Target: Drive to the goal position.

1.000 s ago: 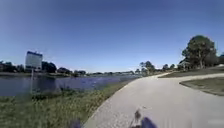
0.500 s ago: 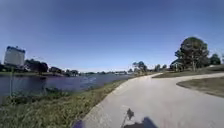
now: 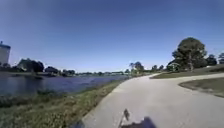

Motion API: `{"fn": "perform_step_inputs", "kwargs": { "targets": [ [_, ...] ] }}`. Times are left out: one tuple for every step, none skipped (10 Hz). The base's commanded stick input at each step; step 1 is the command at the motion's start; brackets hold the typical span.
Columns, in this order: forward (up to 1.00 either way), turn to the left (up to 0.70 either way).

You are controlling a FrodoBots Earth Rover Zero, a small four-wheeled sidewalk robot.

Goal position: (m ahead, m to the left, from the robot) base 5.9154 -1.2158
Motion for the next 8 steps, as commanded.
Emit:
{"fn": "perform_step_inputs", "kwargs": {
  "targets": [
    [0.85, 0.00],
    [0.85, 0.00],
    [0.85, 0.00],
    [0.85, 0.00],
    [0.85, 0.00],
    [0.85, 0.00],
    [0.85, 0.00],
    [0.85, 0.00]
  ]
}}
